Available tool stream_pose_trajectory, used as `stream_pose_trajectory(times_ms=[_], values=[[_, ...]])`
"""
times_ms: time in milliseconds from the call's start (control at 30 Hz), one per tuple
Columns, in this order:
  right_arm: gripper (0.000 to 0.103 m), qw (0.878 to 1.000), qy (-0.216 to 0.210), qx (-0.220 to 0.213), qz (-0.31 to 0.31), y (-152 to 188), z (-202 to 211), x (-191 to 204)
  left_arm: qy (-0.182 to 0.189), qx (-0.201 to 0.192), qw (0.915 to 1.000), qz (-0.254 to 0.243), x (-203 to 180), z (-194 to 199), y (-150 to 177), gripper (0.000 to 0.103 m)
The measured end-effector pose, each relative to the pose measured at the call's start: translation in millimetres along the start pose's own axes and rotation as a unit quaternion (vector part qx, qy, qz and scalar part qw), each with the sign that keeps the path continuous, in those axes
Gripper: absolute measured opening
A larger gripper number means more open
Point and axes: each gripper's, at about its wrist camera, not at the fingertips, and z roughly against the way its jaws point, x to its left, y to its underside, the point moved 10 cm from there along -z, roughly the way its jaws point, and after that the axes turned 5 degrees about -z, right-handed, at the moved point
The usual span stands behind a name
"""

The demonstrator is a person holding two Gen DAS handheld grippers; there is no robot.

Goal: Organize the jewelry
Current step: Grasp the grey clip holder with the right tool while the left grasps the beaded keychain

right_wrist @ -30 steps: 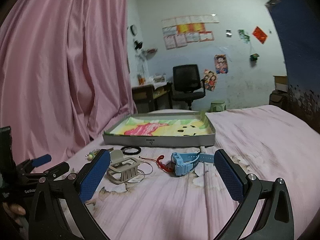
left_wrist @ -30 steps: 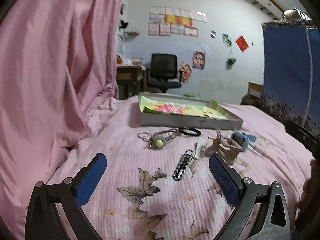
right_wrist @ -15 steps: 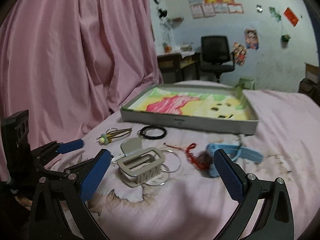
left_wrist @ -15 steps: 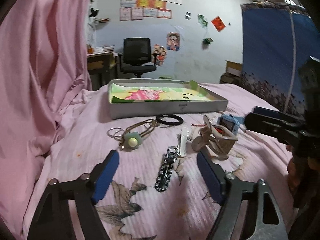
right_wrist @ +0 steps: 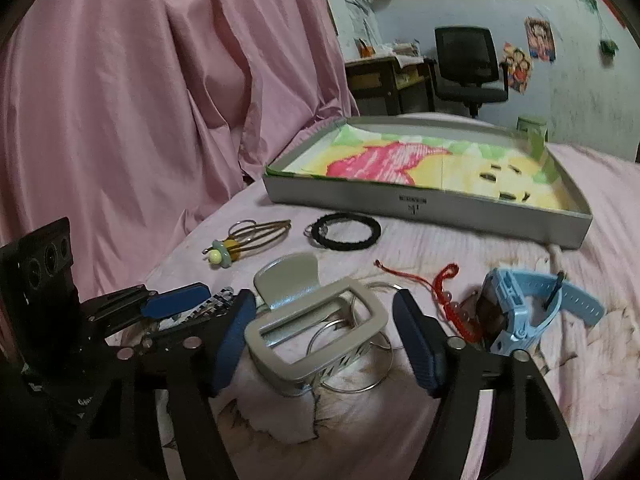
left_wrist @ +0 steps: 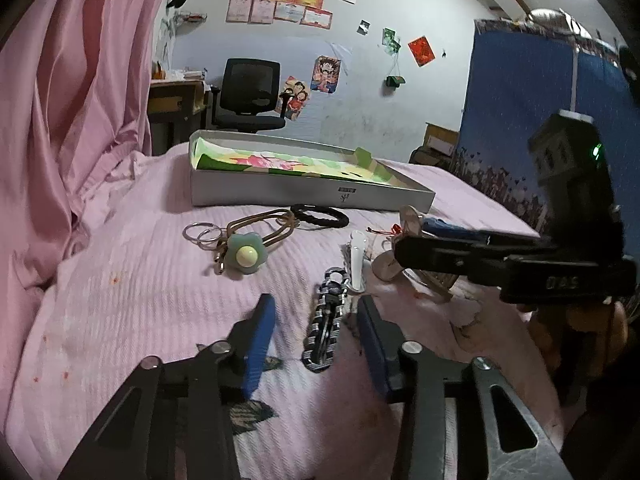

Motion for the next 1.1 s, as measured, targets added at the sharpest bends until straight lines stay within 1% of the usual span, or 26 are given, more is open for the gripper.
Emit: stream_pose_trajectory(times_ms=[67,100,200,233,300,400,533,733,800,933,1033,1100], values=[[0.058,1.0,-0.003,0.001,-0.005,2,-1,-2,0.008,0.001,0.9999,0.015,4,0,-1,0.03],[0.058,1.0,-0.003,0.0,-0.005,2,-1,-2,0.011,0.003,0.9998,0.018,4,-1,-1,0.025],[0.058,1.0,-0.001,-0.007,-0.003,5,2,0,0.015,0.013,0.9997,0.014,1,-3,0,0.015],[0.058,1.0,0.0,-0.009,-0.002,5,2,-1,0.017,0.017,0.9997,0.009,-2,-4,0,0.013],[0.058,1.0,0.002,-0.016,-0.004,4,5,-2,0.013,0.017,0.9997,0.009,-3,-4,1,0.013],[0.058,1.0,0.005,-0.03,-0.008,3,11,-5,0.002,0.006,0.9995,0.029,-2,-3,1,0.013],[0.058,0.998,0.021,-0.059,-0.01,-1,24,-8,-0.024,-0.01,0.9986,0.045,-4,4,-4,0.013],[0.057,0.994,0.04,-0.096,-0.011,-8,42,-10,-0.068,-0.041,0.9962,0.037,-9,16,-23,0.013],[0.057,0.993,0.041,-0.107,-0.014,-11,48,-12,-0.071,-0.046,0.9957,0.038,-8,19,-28,0.013],[0.057,0.991,0.044,-0.125,-0.022,-22,58,-14,-0.079,-0.063,0.9936,0.051,0,23,-48,0.013],[0.057,0.989,0.043,-0.142,-0.024,-43,64,-16,-0.089,-0.072,0.993,0.031,4,19,-71,0.012],[0.057,0.987,0.045,-0.152,-0.025,-62,66,-20,-0.087,-0.077,0.993,0.022,5,13,-89,0.013]])
